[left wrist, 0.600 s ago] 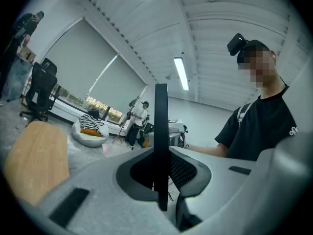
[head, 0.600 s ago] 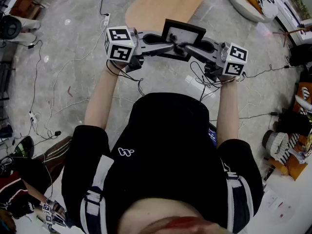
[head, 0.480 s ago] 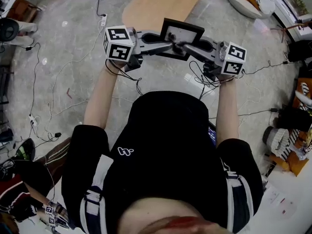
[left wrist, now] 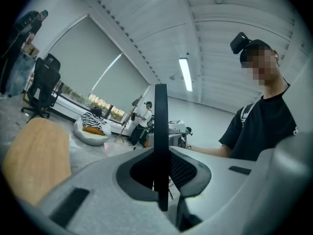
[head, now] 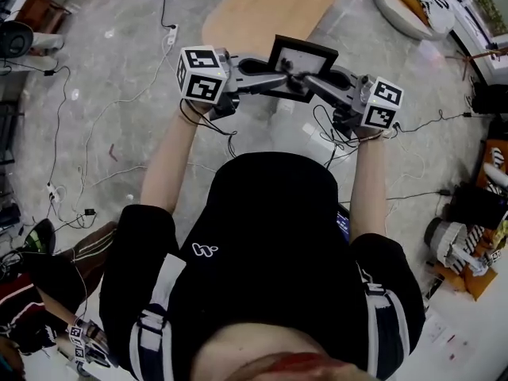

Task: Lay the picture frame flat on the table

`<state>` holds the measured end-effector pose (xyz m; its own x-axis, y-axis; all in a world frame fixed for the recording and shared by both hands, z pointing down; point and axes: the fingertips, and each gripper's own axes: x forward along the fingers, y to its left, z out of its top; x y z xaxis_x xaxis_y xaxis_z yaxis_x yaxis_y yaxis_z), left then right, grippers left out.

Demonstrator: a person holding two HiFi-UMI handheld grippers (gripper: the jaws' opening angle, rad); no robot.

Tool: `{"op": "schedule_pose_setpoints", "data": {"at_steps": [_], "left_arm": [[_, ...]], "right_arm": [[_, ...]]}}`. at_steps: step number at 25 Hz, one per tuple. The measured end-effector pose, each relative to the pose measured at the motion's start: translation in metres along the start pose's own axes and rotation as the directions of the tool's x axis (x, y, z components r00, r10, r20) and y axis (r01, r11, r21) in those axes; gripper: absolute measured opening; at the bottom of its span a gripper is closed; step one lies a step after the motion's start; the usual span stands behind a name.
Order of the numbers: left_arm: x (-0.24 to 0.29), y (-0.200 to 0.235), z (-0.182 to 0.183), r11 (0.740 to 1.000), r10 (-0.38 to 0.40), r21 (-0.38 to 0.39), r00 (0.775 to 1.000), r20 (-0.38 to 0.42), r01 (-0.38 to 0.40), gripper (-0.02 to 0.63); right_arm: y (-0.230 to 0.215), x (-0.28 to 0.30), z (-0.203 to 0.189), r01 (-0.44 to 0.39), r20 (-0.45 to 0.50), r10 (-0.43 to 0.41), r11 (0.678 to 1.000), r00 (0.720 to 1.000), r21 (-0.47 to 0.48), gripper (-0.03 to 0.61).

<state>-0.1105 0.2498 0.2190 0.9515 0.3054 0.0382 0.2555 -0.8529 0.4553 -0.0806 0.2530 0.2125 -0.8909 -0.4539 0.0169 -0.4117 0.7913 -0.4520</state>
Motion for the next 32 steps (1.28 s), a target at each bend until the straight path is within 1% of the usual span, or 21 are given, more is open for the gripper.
{"op": "schedule_pose_setpoints", "data": {"at_steps": [2,8,13,17,20,24,29,32], "left_arm": [[0.003,0.021,0.002,0.999,0.032,-0.009,0.999,0.004,-0.032,0.043],[0.012,0.136,0.04,0.99,0.117,-0.087,0.993,0.019,-0.115,0.043],[0.035,0.209,0.068,0.981,0.155,-0.124,0.988,0.021,-0.151,0.043],[0.064,0.262,0.101,0.975,0.18,-0.137,0.984,0.007,-0.177,0.043],[0.078,0.292,0.12,0.971,0.2,-0.137,0.98,-0.002,-0.198,0.043],[0.081,0.33,0.142,0.961,0.231,-0.153,0.973,-0.024,-0.232,0.043],[0.082,0.358,0.152,0.952,0.253,-0.167,0.966,-0.052,-0.258,0.043],[0.081,0.368,0.152,0.949,0.26,-0.168,0.964,-0.055,-0.266,0.043]], "right_arm": [[-0.022,0.001,0.002,-0.02,-0.001,0.02,1.0,1.0,0.007,0.054],[-0.142,0.013,0.042,-0.061,0.014,0.06,0.995,0.998,0.075,0.054],[-0.219,0.003,0.071,-0.071,0.052,0.066,0.992,0.996,0.104,0.054],[-0.277,-0.016,0.104,-0.083,0.083,0.074,0.99,0.994,0.115,0.054],[-0.309,-0.024,0.123,-0.1,0.109,0.087,0.989,0.99,0.112,0.054],[-0.349,-0.02,0.145,-0.112,0.138,0.096,0.987,0.986,0.113,0.054],[-0.377,-0.017,0.153,-0.12,0.15,0.099,0.983,0.984,0.14,0.054],[-0.385,-0.014,0.153,-0.12,0.154,0.096,0.981,0.983,0.152,0.054]]}}
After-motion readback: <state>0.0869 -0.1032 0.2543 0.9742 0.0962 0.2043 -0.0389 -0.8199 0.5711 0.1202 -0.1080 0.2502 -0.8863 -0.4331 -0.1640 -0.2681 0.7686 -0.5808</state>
